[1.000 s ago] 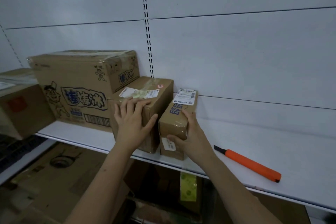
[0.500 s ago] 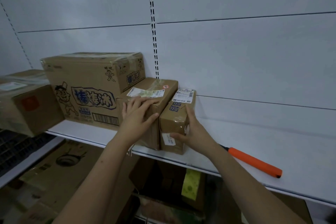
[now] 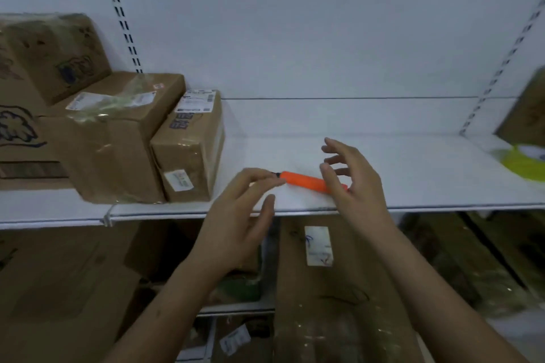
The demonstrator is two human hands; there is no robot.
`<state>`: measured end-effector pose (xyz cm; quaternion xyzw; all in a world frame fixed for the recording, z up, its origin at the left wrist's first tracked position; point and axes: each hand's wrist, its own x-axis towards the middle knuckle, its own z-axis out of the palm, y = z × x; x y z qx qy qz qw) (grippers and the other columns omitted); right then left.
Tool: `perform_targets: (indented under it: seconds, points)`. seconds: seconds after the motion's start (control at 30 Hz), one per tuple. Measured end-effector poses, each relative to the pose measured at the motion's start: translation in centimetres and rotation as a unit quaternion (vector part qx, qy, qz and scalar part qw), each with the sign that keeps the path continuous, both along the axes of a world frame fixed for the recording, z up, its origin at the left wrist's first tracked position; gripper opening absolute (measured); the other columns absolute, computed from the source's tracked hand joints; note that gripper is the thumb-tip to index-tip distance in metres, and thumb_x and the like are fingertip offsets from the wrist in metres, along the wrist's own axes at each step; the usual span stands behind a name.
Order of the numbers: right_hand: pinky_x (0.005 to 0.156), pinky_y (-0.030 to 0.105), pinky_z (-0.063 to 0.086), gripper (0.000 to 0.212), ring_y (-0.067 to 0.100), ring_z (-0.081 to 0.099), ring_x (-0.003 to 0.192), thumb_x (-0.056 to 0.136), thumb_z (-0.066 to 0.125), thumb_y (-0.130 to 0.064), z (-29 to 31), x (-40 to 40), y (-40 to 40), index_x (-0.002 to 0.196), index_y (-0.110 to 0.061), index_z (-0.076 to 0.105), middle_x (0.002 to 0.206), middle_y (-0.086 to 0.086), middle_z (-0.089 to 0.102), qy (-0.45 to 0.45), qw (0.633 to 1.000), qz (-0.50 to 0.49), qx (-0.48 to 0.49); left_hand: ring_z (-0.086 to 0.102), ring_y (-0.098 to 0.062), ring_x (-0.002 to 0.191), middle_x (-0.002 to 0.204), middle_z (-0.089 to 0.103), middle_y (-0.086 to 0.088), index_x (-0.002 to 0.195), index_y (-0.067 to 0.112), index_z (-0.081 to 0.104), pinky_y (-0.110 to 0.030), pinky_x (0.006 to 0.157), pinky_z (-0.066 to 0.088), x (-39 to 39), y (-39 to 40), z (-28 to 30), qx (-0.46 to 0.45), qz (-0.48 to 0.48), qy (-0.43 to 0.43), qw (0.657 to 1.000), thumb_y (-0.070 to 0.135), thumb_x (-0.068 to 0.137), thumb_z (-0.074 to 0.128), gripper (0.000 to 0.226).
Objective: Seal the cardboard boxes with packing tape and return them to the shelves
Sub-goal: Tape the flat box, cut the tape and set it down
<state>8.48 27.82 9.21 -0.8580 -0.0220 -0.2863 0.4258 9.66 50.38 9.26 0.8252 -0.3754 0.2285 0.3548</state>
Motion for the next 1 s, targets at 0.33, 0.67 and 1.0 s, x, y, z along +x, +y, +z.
perform_targets:
  seconds: [0.33, 0.67, 1.0]
  points:
    - [0.091, 0.007, 0.040, 0.028, 0.000, 0.056, 0.109, 0.101, 0.053, -0.030, -6.1, -5.2, 0.1, 0.128, -0.028, 0.057, 0.120, -0.015, 0.060, 0.006, 0.993, -0.083, -0.078, 0.050, -0.027, 0.104, 0.115, 0.043, -0.003, 0.115, 0.009, 0.055, -0.043, 0.092, 0.048, -2.4, -0.6, -8.1, -0.251, 0.294, 0.156, 0.909, 0.024, 0.088, 0.069, 0.033]
    - [0.123, 0.042, 0.019, 0.056, 0.024, 0.034, 0.145, 0.096, 0.052, -0.019, -11.1, -1.4, 4.1, 0.150, -0.018, 0.042, 0.154, 0.003, 0.043, 0.048, 0.941, -0.036, -0.333, 0.069, -0.002, 0.080, 0.098, 0.071, 0.001, 0.123, 0.010, 0.055, -0.019, 0.074, 0.054, 0.9, -0.3, -7.4, -0.331, 0.209, 0.497, 0.774, 0.034, 0.092, 0.070, 0.042]
    - [0.124, 0.043, 0.016, 0.063, 0.024, 0.032, 0.146, 0.092, 0.059, -0.018, -11.5, -1.1, 4.3, 0.152, -0.021, 0.038, 0.156, 0.001, 0.040, 0.055, 0.939, -0.049, -0.337, 0.053, -0.007, 0.034, 0.047, 0.058, -0.001, 0.075, 0.008, 0.063, -0.018, 0.037, 0.046, 2.8, 4.7, -2.5, -0.343, 0.066, 0.767, 0.539, 0.021, 0.092, 0.069, 0.022]
